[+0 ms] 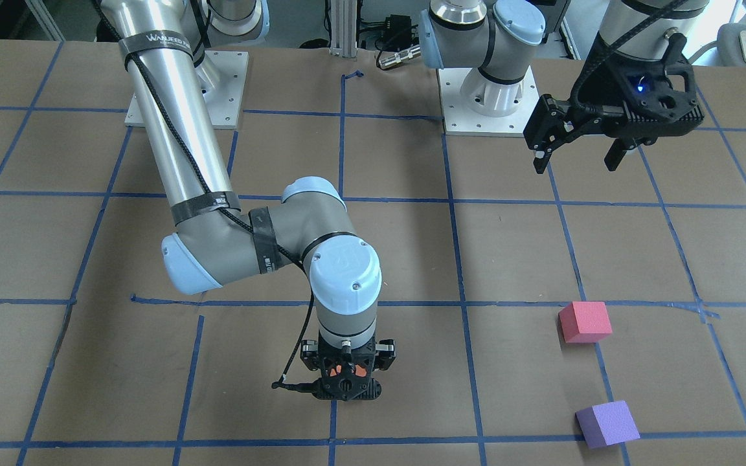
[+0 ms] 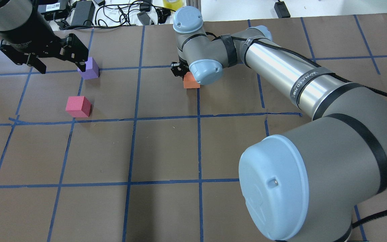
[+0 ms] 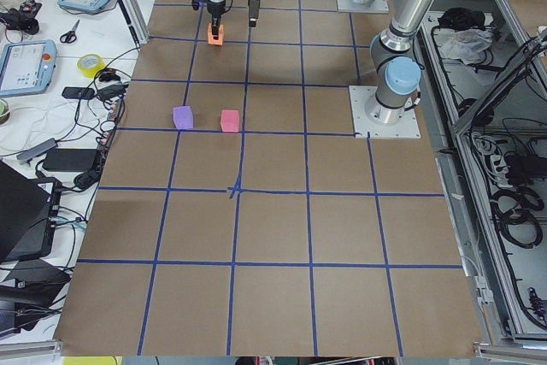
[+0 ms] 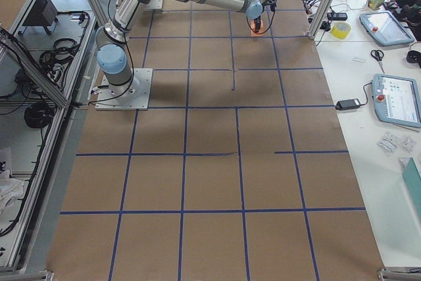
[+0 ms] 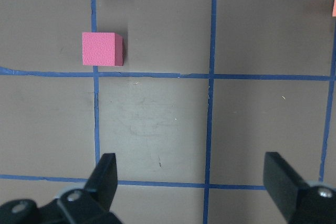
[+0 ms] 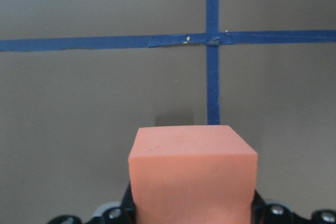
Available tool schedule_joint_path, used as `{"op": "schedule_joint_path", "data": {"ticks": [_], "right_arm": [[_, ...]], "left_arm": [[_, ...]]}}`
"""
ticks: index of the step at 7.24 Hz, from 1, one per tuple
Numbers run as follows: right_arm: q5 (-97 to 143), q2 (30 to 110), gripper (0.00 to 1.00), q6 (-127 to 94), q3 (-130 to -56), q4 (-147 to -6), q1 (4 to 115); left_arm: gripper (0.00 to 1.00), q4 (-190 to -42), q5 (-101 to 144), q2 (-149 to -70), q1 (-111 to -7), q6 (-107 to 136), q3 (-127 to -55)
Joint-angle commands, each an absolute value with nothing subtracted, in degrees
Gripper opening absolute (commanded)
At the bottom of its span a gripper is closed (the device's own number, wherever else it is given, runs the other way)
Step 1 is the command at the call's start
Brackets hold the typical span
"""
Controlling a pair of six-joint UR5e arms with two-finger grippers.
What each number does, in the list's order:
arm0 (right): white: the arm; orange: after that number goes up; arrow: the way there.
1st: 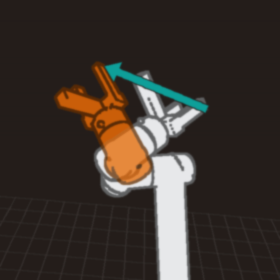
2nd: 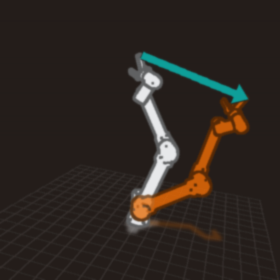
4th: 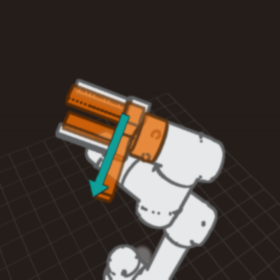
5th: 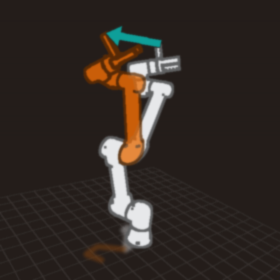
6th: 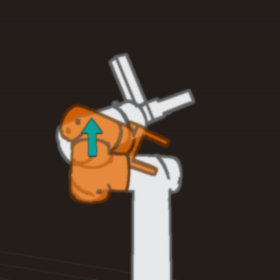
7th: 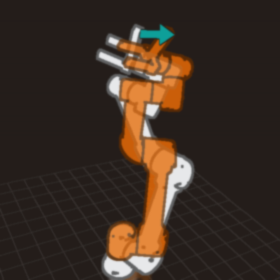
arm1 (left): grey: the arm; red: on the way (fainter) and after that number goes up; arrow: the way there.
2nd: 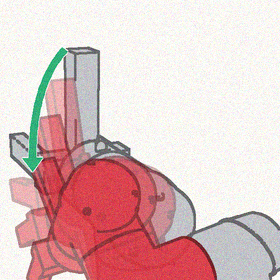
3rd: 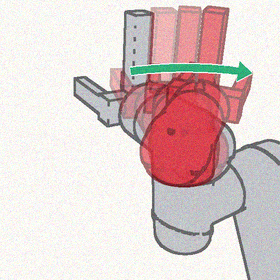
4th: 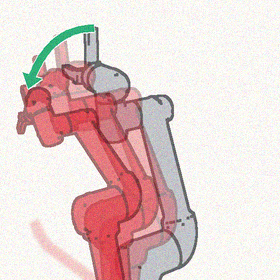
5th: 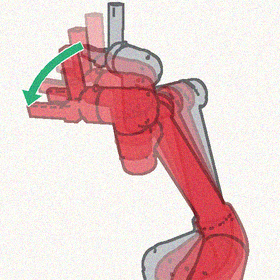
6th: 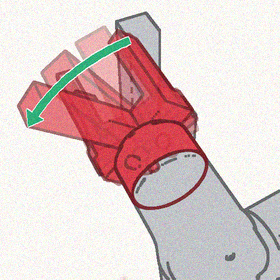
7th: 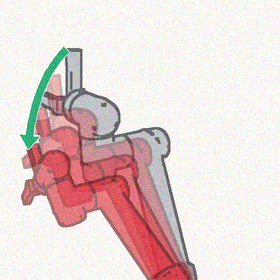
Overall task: Arrange blocks in a line
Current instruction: 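Carry the orange cube toward the middle and release it there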
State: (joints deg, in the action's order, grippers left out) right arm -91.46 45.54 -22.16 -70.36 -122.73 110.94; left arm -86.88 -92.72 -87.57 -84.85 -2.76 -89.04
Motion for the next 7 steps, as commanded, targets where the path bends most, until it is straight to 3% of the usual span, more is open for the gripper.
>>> {"op": "schedule_joint_path", "data": {"ticks": [1,3,4,5,7], "right_arm": [[-91.58,44.30,0.43,-22.59,-69.43,-122.61,111.45],[-91.58,43.42,0.72,-22.32,-68.73,-122.69,111.45],[-91.41,43.24,0.95,-22.24,-68.64,-122.70,111.45],[-91.15,43.33,1.00,-22.24,-68.64,-122.61,111.36],[-91.32,47.43,1.00,-21.63,-68.64,-118.86,110.05]], "left_arm": [[1.00,-87.19,-92.81,-87.45,-84.55,-2.81,-89.12],[1.00,-87.19,-92.99,-87.45,-84.29,-3.60,-89.12],[1.00,-87.19,-92.99,-87.45,-84.20,-3.86,-89.12],[1.00,-87.27,-92.99,-87.45,-84.20,-3.87,-89.12],[1.00,-87.36,-92.29,-87.80,-84.55,-3.78,-88.69]]}}
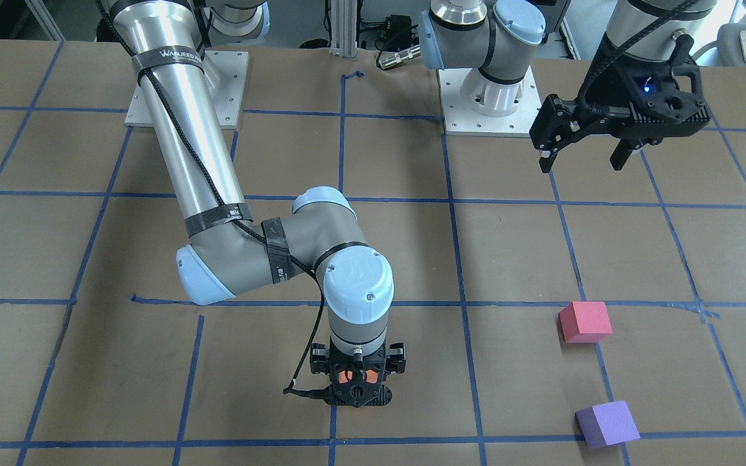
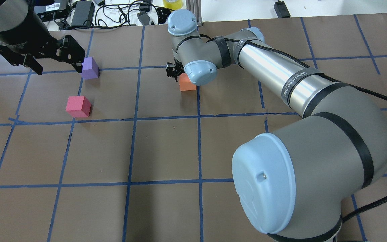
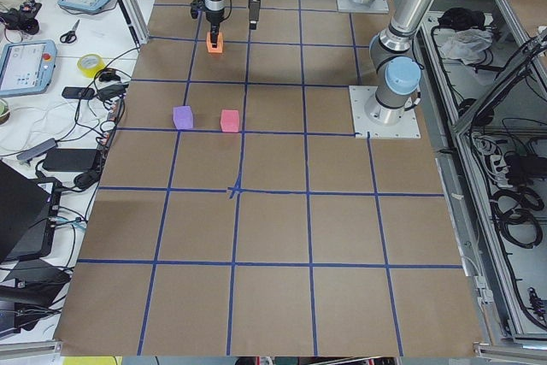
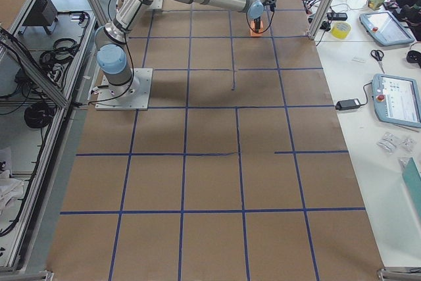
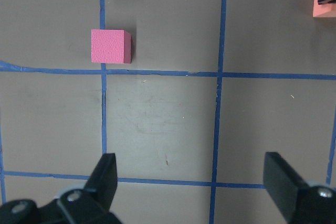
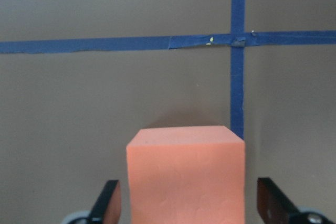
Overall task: Arrange blocks in a line
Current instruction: 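Carry the orange cube toward the middle and release it there, then raise the right gripper away while the left gripper reaches to the orange cube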
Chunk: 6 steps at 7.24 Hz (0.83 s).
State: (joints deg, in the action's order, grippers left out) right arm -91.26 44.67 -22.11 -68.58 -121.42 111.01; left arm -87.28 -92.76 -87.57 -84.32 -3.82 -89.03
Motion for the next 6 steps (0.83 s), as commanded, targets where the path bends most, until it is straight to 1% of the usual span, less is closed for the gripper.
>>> {"op": "schedule_joint_path", "data": {"ticks": [1,3,4,5,6], "right_arm": [[-91.58,52.07,1.00,-19.53,-68.99,-113.96,108.73],[-91.23,61.30,1.00,-13.66,-69.43,-101.93,103.65],[-91.32,66.65,1.00,-10.75,-70.13,-96.82,101.10],[-91.49,71.76,1.00,-8.37,-72.49,-91.72,98.46],[-91.58,77.98,1.00,-4.35,-76.69,-89.58,95.39]], "left_arm": [[1.00,-87.45,-92.20,-88.59,-84.99,-3.69,-88.94],[1.00,-87.28,-91.50,-90.08,-86.30,-1.59,-88.68],[1.00,-86.32,-91.49,-91.22,-88.92,0.77,-88.16],[1.00,-80.83,-91.23,-94.10,-92.25,2.53,-87.98],[1.00,-75.38,-88.97,-97.70,-95.33,5.59,-87.89]]}}
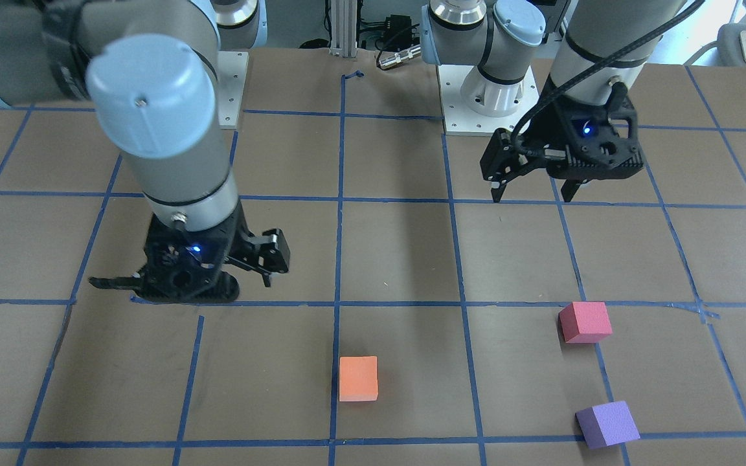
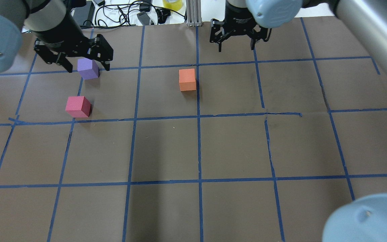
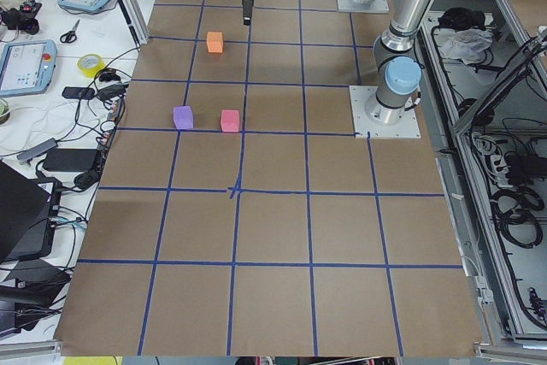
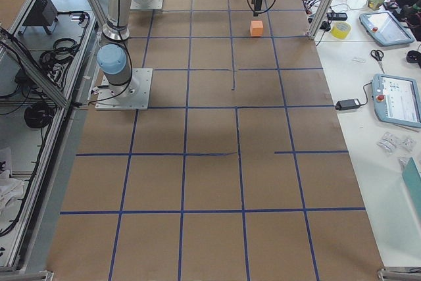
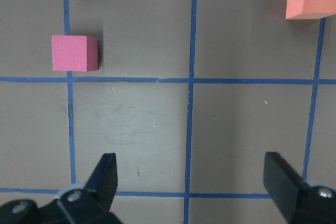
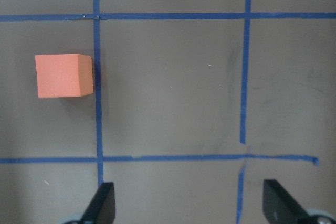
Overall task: Arrange blocks in a line
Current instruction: 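Raise the right gripper away while the left gripper reaches to the orange cube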
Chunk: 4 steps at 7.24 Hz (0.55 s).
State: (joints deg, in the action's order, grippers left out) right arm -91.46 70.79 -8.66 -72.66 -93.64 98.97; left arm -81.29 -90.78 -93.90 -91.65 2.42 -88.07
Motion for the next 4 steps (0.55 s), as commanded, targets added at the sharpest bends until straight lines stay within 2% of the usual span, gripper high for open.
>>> {"op": "schedule_joint_path", "data": {"ticks": [1,2,4], "right_arm": [[-91.23,85.53,1.00,-1.87,-84.04,-89.30,93.01],[-91.06,91.43,1.00,-1.67,-90.03,-91.47,92.03],[-90.97,92.29,1.00,-1.93,-91.14,-94.57,91.67]], "left_arm": [[1.00,-71.23,-88.51,-101.21,-97.19,6.41,-87.72],[1.00,-67.10,-88.42,-104.99,-98.69,8.07,-87.71],[1.00,-60.44,-88.33,-113.69,-100.19,10.35,-86.84]]}}
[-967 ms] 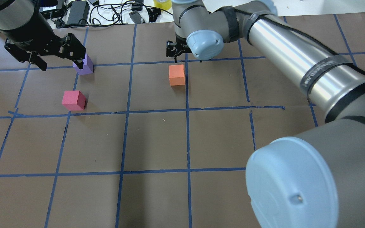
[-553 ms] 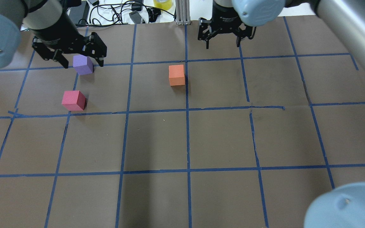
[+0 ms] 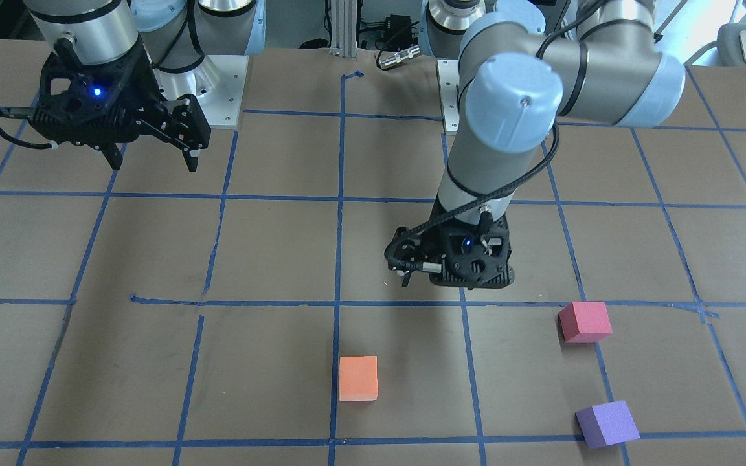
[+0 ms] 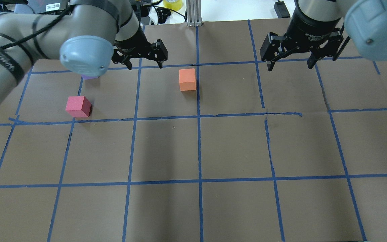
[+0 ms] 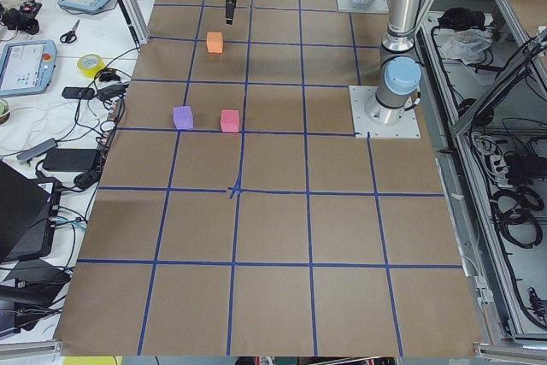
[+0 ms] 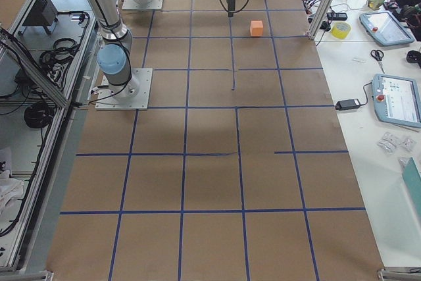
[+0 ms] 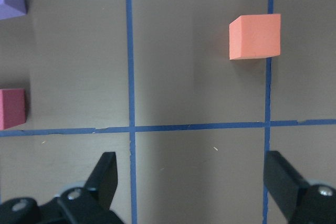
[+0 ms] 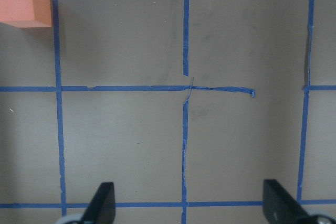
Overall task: Arrange blocks in a line
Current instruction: 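Raise the right gripper away while the left gripper reaches to the orange cube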
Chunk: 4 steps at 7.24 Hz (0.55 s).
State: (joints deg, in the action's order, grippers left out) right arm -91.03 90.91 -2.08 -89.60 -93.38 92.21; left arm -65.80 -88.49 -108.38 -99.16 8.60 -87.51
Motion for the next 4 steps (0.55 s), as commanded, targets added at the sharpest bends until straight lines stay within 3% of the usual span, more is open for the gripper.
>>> {"op": "schedule_joint_path", "data": {"ticks": [1,4], "right_arm": [[-90.97,92.29,1.00,-1.76,-91.32,-94.66,91.67],[-90.97,92.29,1.00,-1.67,-91.32,-94.57,91.58]], "left_arm": [[1.00,-59.86,-85.11,-116.95,-101.24,13.24,-84.23],[1.00,-59.15,-82.18,-125.05,-102.92,16.51,-79.38]]}}
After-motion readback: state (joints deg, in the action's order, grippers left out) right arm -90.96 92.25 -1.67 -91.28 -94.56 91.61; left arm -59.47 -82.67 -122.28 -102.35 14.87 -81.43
